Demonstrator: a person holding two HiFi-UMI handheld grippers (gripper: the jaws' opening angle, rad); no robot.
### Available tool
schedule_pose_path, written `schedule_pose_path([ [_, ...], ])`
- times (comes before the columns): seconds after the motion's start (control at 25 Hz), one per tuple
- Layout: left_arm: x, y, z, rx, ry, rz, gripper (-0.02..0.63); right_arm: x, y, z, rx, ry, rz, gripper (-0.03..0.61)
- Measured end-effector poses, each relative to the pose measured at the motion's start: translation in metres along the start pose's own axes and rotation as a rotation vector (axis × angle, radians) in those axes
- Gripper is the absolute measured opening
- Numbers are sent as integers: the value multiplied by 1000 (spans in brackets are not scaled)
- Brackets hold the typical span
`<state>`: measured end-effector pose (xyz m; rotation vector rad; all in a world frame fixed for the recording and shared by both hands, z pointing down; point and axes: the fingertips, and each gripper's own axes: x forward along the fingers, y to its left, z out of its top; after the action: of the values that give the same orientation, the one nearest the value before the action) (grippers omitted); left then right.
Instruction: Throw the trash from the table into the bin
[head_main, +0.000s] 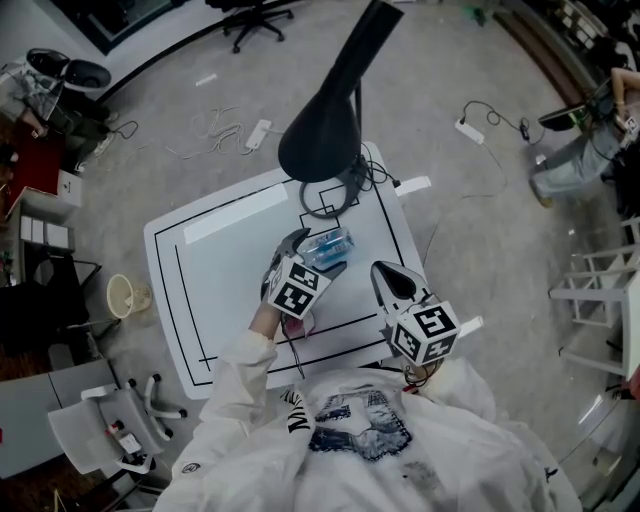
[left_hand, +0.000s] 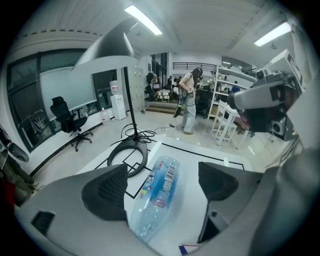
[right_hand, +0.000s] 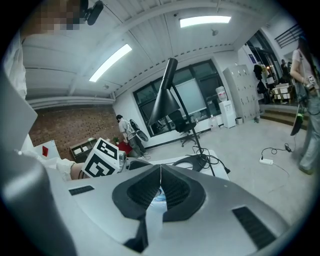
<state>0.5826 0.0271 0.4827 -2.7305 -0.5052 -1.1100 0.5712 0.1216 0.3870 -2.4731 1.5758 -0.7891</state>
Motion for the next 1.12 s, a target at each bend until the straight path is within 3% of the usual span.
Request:
schedule_pose_path([
  [0.12,8,-2,-2,22,37,-19,435,1,0,-1,5,5,-3,21],
  [0.36,20,-1,-6,141,106,-12,411,4,2,0,9,4,-2,21],
  [1.12,65,-4,-38,138,226,-84,403,7,-18,-8,36,27,-33,21],
])
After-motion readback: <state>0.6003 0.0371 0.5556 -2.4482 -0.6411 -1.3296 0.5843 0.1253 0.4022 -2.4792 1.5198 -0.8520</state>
